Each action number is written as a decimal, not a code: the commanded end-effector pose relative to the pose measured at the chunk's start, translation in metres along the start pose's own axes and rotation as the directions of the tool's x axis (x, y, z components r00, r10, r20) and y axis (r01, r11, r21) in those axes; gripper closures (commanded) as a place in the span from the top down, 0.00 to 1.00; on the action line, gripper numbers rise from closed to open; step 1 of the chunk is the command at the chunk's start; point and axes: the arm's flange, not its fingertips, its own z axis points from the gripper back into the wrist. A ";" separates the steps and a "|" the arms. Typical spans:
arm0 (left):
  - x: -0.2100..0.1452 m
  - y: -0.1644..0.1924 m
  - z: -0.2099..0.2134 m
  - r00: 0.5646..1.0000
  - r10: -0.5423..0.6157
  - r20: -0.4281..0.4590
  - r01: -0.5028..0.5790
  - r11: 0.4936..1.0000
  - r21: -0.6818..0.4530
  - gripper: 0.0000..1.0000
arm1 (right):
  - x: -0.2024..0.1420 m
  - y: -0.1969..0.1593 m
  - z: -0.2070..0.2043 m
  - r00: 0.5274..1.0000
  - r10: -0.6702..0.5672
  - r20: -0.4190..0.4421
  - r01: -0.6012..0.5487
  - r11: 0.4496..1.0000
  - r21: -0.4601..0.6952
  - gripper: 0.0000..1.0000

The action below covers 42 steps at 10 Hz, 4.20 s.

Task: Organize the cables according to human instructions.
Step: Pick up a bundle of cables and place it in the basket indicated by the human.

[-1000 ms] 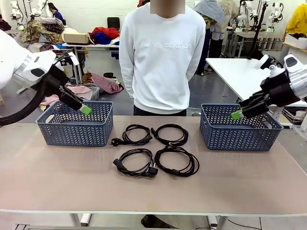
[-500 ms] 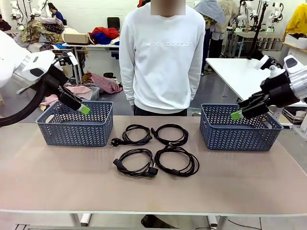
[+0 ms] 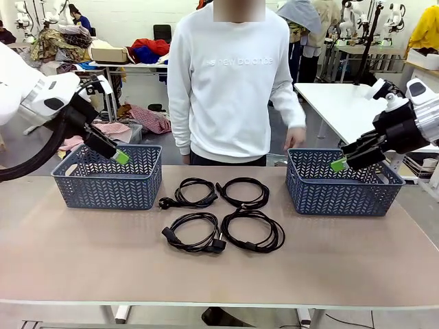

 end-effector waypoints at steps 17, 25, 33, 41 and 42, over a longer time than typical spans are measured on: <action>0.000 0.002 0.000 1.000 -0.008 0.022 0.008 1.000 -0.021 1.00 | 0.000 -0.002 -0.002 1.000 0.004 0.013 -0.005 1.000 0.010 1.00; 0.000 0.002 0.000 1.000 -0.008 0.022 0.008 1.000 -0.021 1.00 | 0.054 0.030 -0.059 0.961 0.042 -0.272 -0.045 0.999 -0.005 1.00; 0.000 0.002 0.000 1.000 -0.008 0.022 0.008 1.000 -0.021 1.00 | 0.067 0.052 -0.153 0.892 0.051 -0.450 -0.042 0.999 0.031 1.00; 0.000 0.002 0.000 1.000 -0.008 0.022 0.008 1.000 -0.021 1.00 | 0.067 0.059 -0.168 0.877 0.045 -0.478 -0.042 0.999 0.015 1.00; 0.000 0.002 0.000 1.000 -0.008 0.022 0.008 1.000 -0.021 1.00 | 0.073 0.063 -0.182 0.865 0.027 -0.502 -0.030 1.000 0.003 1.00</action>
